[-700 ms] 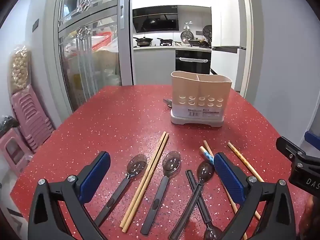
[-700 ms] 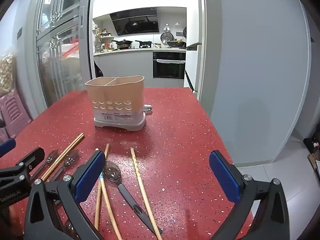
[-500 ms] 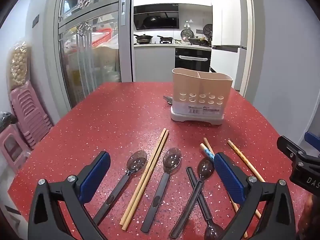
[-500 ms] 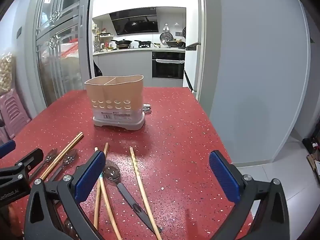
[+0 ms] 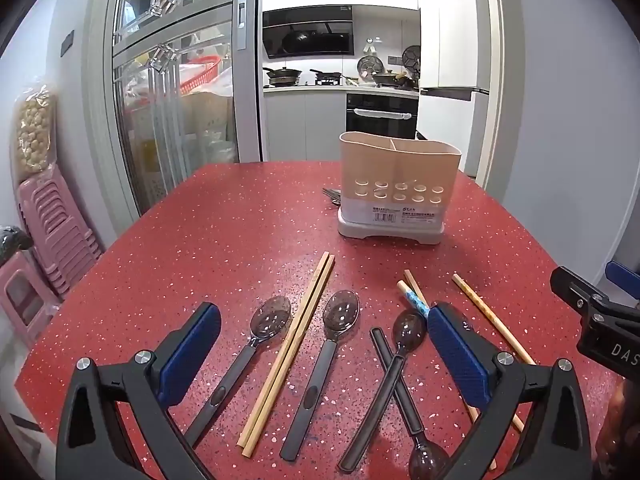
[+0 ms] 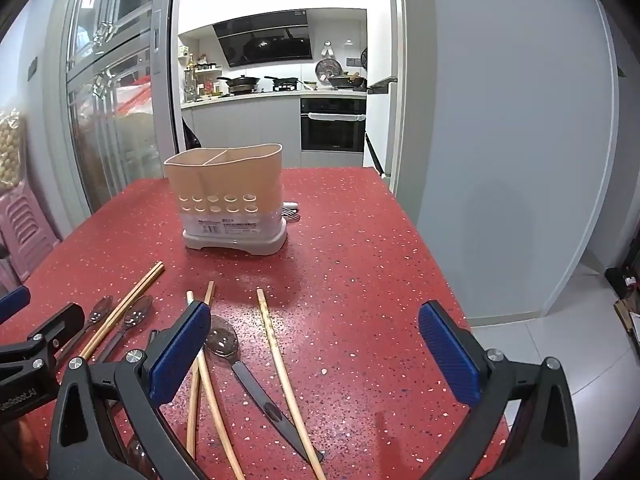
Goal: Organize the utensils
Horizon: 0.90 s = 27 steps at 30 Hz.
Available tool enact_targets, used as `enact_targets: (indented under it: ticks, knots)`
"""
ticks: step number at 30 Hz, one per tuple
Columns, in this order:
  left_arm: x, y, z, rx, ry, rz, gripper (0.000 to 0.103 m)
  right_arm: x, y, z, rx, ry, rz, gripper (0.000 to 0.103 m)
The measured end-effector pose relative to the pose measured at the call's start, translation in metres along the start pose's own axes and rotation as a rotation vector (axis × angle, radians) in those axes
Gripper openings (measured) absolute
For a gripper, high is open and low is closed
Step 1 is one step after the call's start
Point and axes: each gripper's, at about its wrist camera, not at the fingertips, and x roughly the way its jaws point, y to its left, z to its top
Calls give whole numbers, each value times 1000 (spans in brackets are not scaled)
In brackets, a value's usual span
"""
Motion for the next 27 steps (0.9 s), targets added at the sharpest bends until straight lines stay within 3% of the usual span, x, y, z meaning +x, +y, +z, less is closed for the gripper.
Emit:
enact_targets:
  ticks: [27]
  knots:
    - [0, -2, 1, 5, -1, -2, 103, 1, 1, 0, -1, 1, 4, 103]
